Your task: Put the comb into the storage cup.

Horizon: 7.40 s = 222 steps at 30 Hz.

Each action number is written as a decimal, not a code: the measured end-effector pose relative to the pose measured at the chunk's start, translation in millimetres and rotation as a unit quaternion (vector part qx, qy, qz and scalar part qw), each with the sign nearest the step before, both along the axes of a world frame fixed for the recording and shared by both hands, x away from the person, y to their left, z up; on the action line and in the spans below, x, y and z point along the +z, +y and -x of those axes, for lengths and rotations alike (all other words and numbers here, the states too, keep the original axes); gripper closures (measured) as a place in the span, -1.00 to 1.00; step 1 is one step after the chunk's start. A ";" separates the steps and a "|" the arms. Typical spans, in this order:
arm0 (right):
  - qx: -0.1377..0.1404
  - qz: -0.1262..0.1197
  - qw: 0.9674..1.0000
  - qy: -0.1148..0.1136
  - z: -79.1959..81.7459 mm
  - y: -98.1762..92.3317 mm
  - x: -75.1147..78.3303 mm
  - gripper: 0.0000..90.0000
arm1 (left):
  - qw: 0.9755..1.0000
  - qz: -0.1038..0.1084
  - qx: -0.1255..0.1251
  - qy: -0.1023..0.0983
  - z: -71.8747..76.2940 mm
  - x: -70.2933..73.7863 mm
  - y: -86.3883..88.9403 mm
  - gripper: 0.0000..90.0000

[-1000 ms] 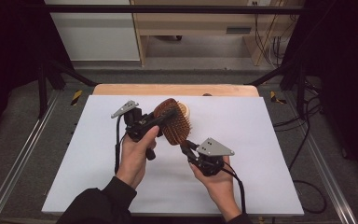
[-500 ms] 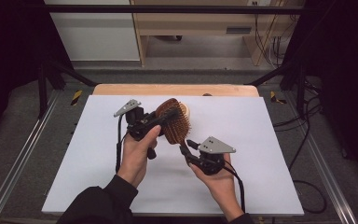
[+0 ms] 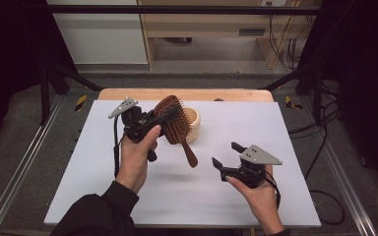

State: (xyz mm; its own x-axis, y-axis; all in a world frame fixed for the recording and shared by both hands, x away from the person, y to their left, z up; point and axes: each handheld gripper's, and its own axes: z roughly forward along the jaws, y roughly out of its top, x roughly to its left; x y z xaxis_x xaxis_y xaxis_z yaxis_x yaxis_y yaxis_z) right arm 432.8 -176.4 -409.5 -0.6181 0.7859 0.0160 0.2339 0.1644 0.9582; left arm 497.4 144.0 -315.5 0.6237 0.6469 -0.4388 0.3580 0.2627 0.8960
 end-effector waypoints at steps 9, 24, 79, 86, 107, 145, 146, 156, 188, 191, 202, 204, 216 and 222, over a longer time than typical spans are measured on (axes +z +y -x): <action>-0.034 -0.011 0.999 0.034 8.9 -32.0 -15.1 -0.88 | 1.000 0.011 0.004 -0.007 0.8 12.6 6.8 0.14; -0.063 -0.018 0.997 0.031 3.9 -49.6 -27.9 -0.87 | 0.999 0.020 0.001 -0.026 -11.8 30.5 -1.6 0.14; -0.056 -0.025 0.998 0.034 0.9 -48.0 -33.2 -0.89 | 0.997 0.006 0.049 -0.057 -76.2 59.3 -10.9 0.14; -0.056 -0.025 0.998 0.035 0.9 -47.8 -33.4 -0.89 | 0.997 0.008 0.053 -0.057 -77.5 58.9 -9.8 0.14; -0.052 -0.024 0.998 0.035 1.4 -46.4 -33.7 -0.89 | 0.995 -0.008 0.072 -0.069 -82.3 55.8 -10.4 0.13; -0.049 -0.024 0.998 0.036 0.7 -46.6 -34.8 -0.89 | 0.991 -0.066 0.089 -0.075 -109.3 20.0 -31.3 0.13; -0.049 -0.025 0.998 0.036 0.7 -46.5 -34.8 -0.89 | 0.991 -0.067 0.090 -0.074 -110.2 17.1 -31.6 0.13; -0.047 -0.024 0.998 0.036 0.7 -44.8 -35.1 -0.90 | 0.990 -0.081 0.090 -0.073 -112.9 5.3 -36.7 0.13; -0.040 -0.016 0.998 0.041 0.1 -43.6 -36.5 -0.90 | 0.992 -0.078 0.079 -0.052 -116.3 -15.5 -39.0 0.13; -0.039 -0.016 0.998 0.041 0.1 -43.6 -36.5 -0.90 | 0.992 -0.079 0.078 -0.051 -116.4 -16.4 -39.8 0.13; -0.038 -0.017 0.998 0.042 0.2 -43.1 -36.6 -0.90 | 0.992 -0.086 0.078 -0.050 -115.9 -21.2 -42.9 0.13; -0.038 -0.017 0.998 0.042 0.3 -43.1 -36.6 -0.90 | 0.992 -0.085 0.078 -0.049 -115.9 -21.6 -42.9 0.13; -0.037 -0.017 0.998 0.043 0.3 -42.9 -37.0 -0.90 | 0.993 -0.076 0.077 -0.042 -117.0 -25.3 -42.8 0.13; -0.037 -0.016 0.998 0.043 0.4 -43.2 -37.0 -0.90 | 0.993 -0.076 0.077 -0.041 -116.7 -25.6 -43.7 0.12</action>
